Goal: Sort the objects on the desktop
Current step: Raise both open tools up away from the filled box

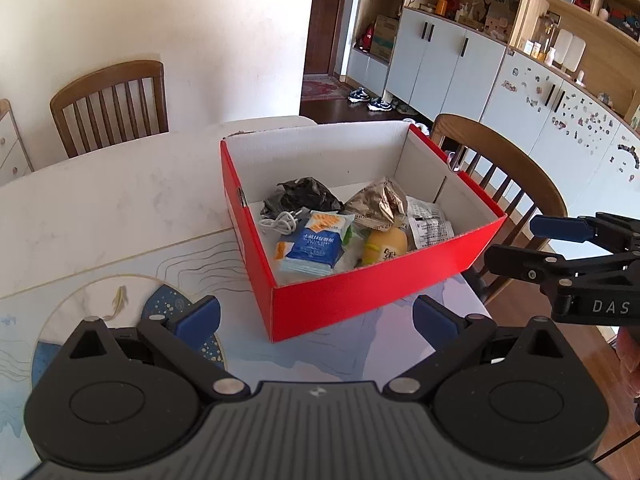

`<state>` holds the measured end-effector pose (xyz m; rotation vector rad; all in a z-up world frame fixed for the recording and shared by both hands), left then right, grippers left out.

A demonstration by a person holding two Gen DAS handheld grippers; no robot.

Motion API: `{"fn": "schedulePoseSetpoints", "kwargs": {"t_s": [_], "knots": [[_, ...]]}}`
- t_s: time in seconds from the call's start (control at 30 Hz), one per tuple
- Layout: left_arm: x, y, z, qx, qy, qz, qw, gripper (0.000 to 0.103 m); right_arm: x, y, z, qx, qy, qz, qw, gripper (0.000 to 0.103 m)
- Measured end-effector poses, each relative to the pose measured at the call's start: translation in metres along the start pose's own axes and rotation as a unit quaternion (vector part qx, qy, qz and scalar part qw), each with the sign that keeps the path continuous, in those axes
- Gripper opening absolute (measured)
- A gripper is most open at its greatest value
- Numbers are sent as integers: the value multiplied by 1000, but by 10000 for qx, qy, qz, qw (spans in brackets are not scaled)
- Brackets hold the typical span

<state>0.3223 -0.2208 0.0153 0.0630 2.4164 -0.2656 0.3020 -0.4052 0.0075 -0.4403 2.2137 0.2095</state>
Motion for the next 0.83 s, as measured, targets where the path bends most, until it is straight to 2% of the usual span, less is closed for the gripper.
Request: {"fn": "schedulePoseSetpoints", "kwargs": {"t_s": [0.83], "knots": [[11,5,1,154,92,200,9996,103,12,7,0,214,158,246,9993,82]]}}
Point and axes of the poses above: each gripper's, at about its wrist camera, not at the fingertips, and z roughly the way its jaws point, y to its left, x to its underside, the point moved 3 cm from there along z, roughly the way its jaws point, and after that the axes turned 6 degrees about -z, right-handed, at the moved point
